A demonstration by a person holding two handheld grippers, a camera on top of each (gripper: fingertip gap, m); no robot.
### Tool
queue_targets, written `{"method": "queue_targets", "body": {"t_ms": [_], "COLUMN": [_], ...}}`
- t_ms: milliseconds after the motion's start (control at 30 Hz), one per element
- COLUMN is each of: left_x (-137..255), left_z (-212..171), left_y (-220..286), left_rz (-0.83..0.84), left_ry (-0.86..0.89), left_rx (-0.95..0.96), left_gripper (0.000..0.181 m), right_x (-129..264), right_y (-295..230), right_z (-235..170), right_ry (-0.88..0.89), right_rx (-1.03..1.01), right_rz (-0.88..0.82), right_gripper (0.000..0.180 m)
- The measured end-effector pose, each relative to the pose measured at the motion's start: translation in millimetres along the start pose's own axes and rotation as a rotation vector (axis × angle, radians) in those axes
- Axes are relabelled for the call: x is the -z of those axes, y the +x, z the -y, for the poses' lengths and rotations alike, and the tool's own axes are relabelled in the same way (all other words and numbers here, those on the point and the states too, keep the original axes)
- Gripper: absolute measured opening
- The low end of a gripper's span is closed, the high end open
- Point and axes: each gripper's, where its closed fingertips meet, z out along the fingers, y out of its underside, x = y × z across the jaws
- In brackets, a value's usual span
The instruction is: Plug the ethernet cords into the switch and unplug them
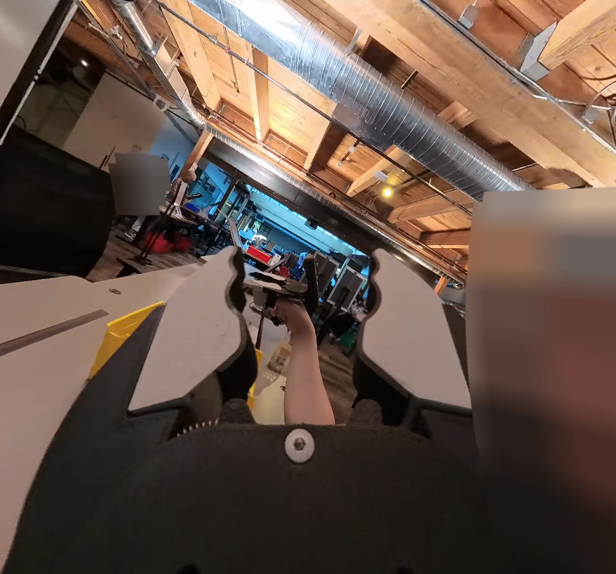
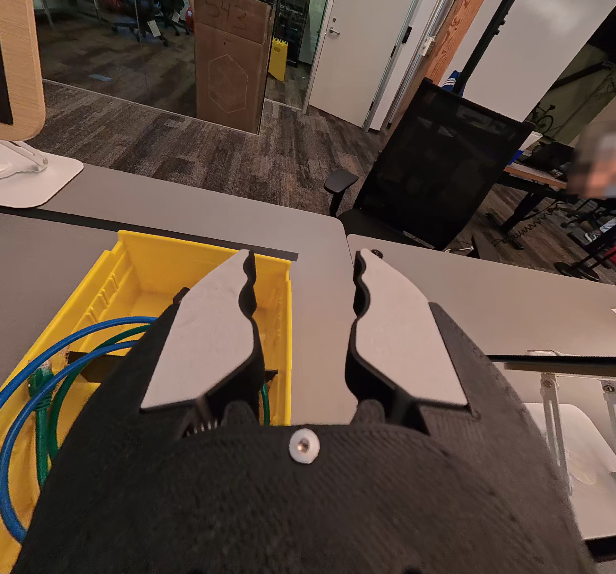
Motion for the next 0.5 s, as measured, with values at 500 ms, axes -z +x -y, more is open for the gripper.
{"method": "queue_targets", "body": {"t_ms": [500], "left_x": [26.3], "left_z": [39.9], "left_y": [-4.4], "left_rz": [0.102], "left_ry": [0.299], "left_rx": [-0.257], "left_gripper": [0.000], "right_x": [-2.2], "right_y": [1.8], "right_z": [-1.1], "right_ry": [-0.020], "right_rx": [0.044], "right_rz": [-0.036], "right_gripper": [0.057]}}
